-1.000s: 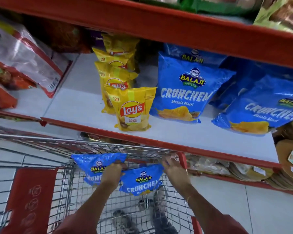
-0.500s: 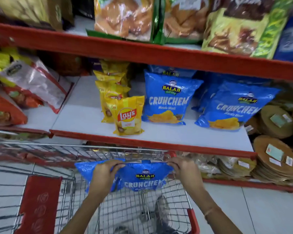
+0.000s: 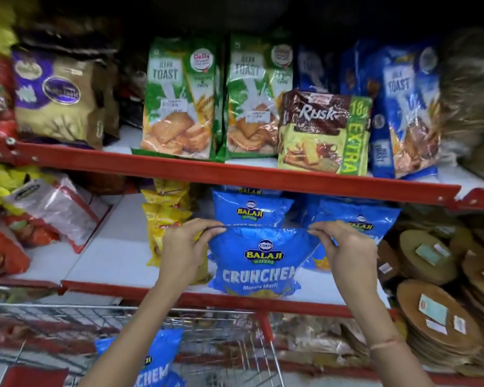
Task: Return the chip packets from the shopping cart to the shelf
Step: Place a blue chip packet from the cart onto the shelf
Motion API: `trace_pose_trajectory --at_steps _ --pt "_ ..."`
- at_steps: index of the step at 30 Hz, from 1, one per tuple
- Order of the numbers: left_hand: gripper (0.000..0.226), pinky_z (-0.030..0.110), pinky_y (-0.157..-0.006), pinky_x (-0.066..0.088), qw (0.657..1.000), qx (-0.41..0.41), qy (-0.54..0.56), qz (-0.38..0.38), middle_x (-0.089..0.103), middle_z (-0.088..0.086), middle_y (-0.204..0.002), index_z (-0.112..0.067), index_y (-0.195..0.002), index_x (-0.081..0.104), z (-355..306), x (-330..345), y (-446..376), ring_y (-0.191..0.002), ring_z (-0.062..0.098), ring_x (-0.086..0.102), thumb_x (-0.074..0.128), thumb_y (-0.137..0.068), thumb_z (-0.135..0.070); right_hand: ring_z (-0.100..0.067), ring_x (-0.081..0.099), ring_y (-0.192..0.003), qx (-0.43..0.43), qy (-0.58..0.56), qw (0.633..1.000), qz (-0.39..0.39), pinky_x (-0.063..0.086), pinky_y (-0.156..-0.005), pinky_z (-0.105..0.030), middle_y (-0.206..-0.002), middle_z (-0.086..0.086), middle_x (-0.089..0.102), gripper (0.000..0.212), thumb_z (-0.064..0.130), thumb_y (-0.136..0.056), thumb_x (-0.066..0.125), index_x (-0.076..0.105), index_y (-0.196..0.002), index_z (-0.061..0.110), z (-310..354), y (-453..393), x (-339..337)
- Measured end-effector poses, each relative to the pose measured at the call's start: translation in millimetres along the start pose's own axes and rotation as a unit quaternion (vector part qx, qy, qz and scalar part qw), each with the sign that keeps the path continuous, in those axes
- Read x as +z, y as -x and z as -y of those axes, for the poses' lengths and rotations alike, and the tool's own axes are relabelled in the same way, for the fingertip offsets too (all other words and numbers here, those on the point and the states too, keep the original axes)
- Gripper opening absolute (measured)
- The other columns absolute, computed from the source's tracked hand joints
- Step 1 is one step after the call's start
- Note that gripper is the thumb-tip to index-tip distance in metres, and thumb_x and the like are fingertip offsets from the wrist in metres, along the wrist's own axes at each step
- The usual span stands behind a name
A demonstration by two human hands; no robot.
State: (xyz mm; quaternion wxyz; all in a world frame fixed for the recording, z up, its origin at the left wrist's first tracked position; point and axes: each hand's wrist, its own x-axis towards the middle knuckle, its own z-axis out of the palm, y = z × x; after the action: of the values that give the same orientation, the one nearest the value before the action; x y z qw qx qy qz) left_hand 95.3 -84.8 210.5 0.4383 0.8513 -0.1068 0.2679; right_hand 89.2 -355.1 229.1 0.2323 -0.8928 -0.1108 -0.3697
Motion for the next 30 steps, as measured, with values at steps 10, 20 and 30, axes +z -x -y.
trace_pose_trajectory --at_steps 10,20,30 --pt "0.013 0.024 -0.075 0.049 0.995 -0.033 -0.05 0.082 0.076 0.01 -0.09 -0.01 -0.091 0.073 28 78 -24 -0.081 0.02 0.069 0.071 -0.079 -0.015 -0.029 0.067 -0.064 0.1 0.035 0.991 0.086 0.049 -0.057 -0.03 -0.083 -0.011 0.075 0.006 0.007 -0.079 0.072 0.073 -0.085 0.009 -63 -4 48" --pt "0.03 0.024 -0.086 0.046 0.99 -0.059 -0.103 0.08 0.066 0.001 -0.108 -0.017 -0.113 0.061 116 -5 98 -0.099 0.012 0.06 0.054 -0.088 -0.032 -0.02 0.061 -0.096 -0.068 -0.069 0.982 0.165 0.047 -0.091 -0.03 -0.098 -0.006 0.069 0.023 0.022 -0.09 0.053 0.066 -0.101 0.007 42 97 127" --pt "0.035 0.045 -0.081 0.055 0.833 -0.233 -0.342 0.368 0.06 0.012 -0.122 -0.019 -0.122 0.051 290 -77 192 -0.104 0.03 0.061 0.056 -0.088 -0.013 -0.033 0.058 -0.106 0.008 0.032 0.801 0.598 0.052 -0.083 -0.042 -0.123 -0.014 0.058 0.032 0.016 -0.094 0.048 0.049 -0.126 0.012 121 181 268"
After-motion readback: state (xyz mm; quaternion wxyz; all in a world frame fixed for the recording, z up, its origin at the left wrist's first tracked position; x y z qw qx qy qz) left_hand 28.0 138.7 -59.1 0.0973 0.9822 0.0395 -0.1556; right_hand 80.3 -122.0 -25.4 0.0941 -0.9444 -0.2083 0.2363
